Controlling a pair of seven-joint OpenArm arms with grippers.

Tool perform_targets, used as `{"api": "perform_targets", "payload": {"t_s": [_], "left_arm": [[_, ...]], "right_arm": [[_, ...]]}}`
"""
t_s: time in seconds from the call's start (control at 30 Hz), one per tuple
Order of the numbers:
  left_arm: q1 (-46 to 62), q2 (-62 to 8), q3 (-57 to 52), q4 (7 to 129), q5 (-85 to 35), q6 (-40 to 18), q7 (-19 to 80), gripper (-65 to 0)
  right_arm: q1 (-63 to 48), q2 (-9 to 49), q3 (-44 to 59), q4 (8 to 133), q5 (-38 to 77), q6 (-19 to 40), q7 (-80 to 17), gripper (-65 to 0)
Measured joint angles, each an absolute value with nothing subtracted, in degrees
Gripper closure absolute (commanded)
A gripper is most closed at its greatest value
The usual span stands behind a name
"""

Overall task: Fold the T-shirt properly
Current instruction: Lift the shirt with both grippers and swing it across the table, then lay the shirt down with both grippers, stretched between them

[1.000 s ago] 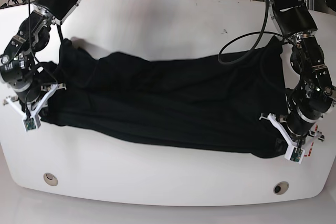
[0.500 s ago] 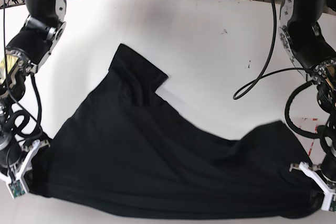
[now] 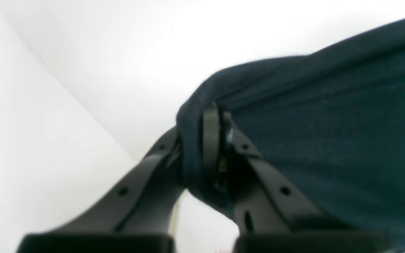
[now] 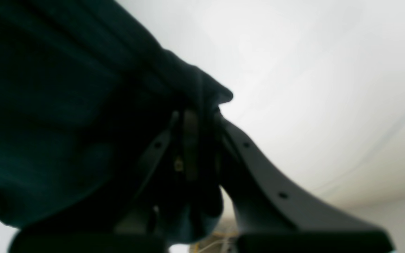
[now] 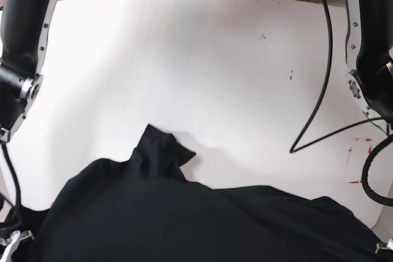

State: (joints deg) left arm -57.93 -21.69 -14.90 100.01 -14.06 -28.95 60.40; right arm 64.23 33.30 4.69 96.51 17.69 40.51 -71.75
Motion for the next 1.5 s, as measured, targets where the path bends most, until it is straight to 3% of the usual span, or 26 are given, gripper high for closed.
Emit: {"api": "perform_targets", "payload": {"t_s": [0.23, 0.47, 0.6, 0.9, 1.2, 1.5], "left_arm": [[-60.9, -22.0, -13.5, 98.6, -13.1, -28.7, 60.0, 0.0], [-56.7, -21.5, -13.0, 99.0, -13.5, -28.7, 60.0, 0.0], [-53.4, -21.0, -12.8, 99.0, -14.2, -28.7, 60.0, 0.0], [-43.4, -19.1, -13.0, 101.9, -13.7, -28.8, 60.1, 0.0], [-27.3, -18.9, -14.0, 107.6, -14.2, -29.3, 60.1, 0.0], [-13.3, -16.5, -20.3, 108.8, -14.1, -30.7, 60.0, 0.0]], "right_arm": [[74.9, 34.3, -0.4, 94.1, 16.8, 40.5, -72.7, 0.0], [73.8, 36.6, -0.1, 98.3, 17.0, 40.5, -75.0, 0.0], [67.2, 38.5, 1.1, 102.1, 16.8, 40.5, -75.3, 0.0], [41.6, 36.5, 16.6, 114.4, 17.6, 40.4, -75.9, 0.0], [18.0, 25.8, 30.9, 115.7, 17.0, 40.5, -76.7, 0.0], [4.9, 16.6, 37.6, 115.7, 16.8, 40.4, -76.5, 0.0]]}}
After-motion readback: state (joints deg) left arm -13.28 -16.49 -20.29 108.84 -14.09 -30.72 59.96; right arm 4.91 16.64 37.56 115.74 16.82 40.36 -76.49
